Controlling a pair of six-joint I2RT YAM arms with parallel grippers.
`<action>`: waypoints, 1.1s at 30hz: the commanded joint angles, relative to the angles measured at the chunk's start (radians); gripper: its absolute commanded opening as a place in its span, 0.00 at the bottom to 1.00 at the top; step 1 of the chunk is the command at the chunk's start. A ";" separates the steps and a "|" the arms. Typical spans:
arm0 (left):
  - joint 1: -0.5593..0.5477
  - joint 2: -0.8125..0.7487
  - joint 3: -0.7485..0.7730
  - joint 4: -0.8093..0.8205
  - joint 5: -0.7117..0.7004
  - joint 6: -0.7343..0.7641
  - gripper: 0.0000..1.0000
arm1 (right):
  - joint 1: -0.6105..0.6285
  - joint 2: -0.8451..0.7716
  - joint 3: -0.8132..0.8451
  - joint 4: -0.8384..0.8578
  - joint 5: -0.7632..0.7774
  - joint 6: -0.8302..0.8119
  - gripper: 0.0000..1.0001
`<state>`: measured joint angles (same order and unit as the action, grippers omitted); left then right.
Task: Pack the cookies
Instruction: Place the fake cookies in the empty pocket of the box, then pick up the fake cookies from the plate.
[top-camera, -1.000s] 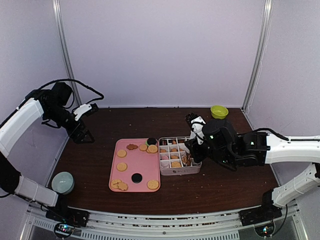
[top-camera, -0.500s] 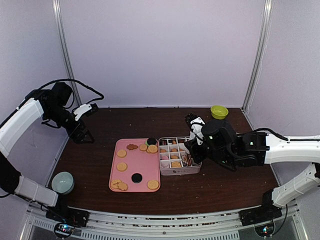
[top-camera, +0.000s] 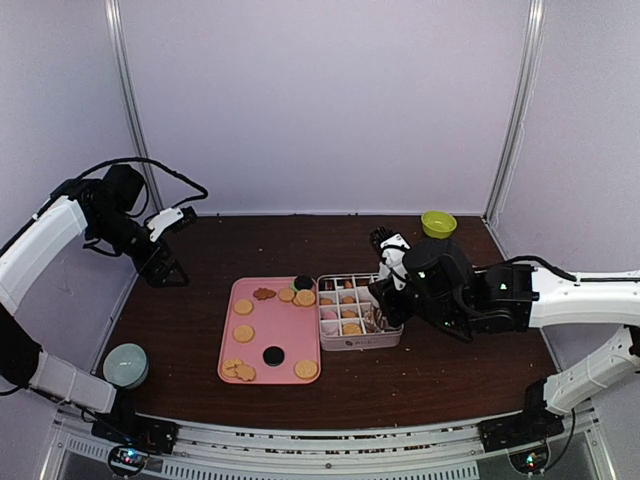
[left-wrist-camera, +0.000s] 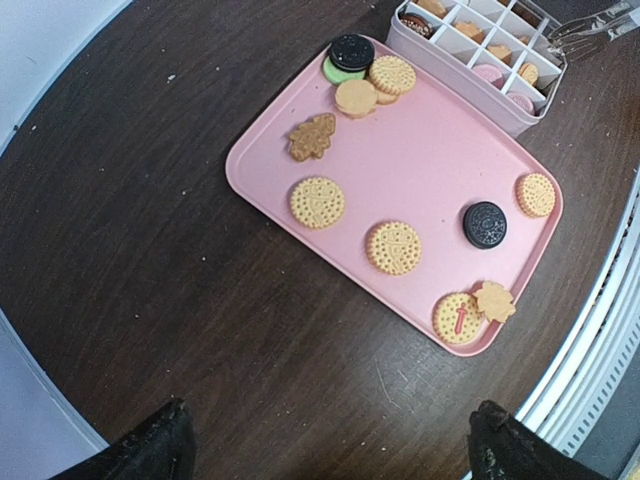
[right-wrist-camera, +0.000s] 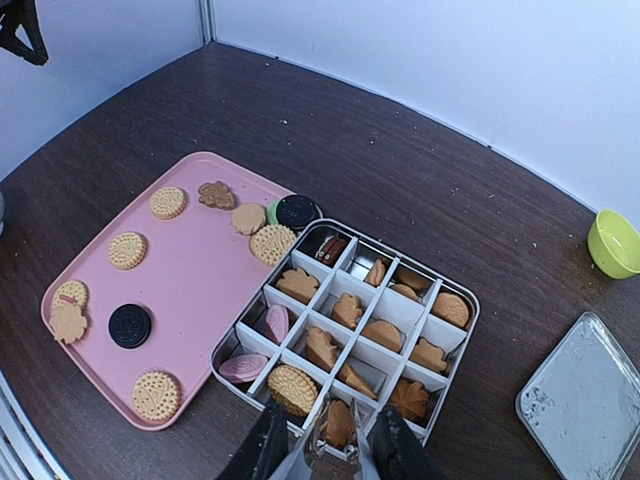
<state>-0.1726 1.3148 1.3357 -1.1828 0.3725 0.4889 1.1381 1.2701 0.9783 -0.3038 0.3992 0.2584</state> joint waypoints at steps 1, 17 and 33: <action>0.007 -0.016 0.030 0.002 0.011 0.015 0.98 | -0.001 -0.022 0.049 0.006 0.010 -0.010 0.28; 0.112 0.031 0.053 -0.002 0.072 -0.009 0.98 | 0.000 0.267 0.440 0.118 -0.050 -0.118 0.27; 0.156 0.010 -0.016 0.007 0.086 0.012 0.98 | -0.076 0.801 0.913 0.089 -0.083 -0.105 0.28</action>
<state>-0.0250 1.3411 1.3338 -1.1877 0.4313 0.4881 1.0916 2.0445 1.8210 -0.2344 0.3305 0.1333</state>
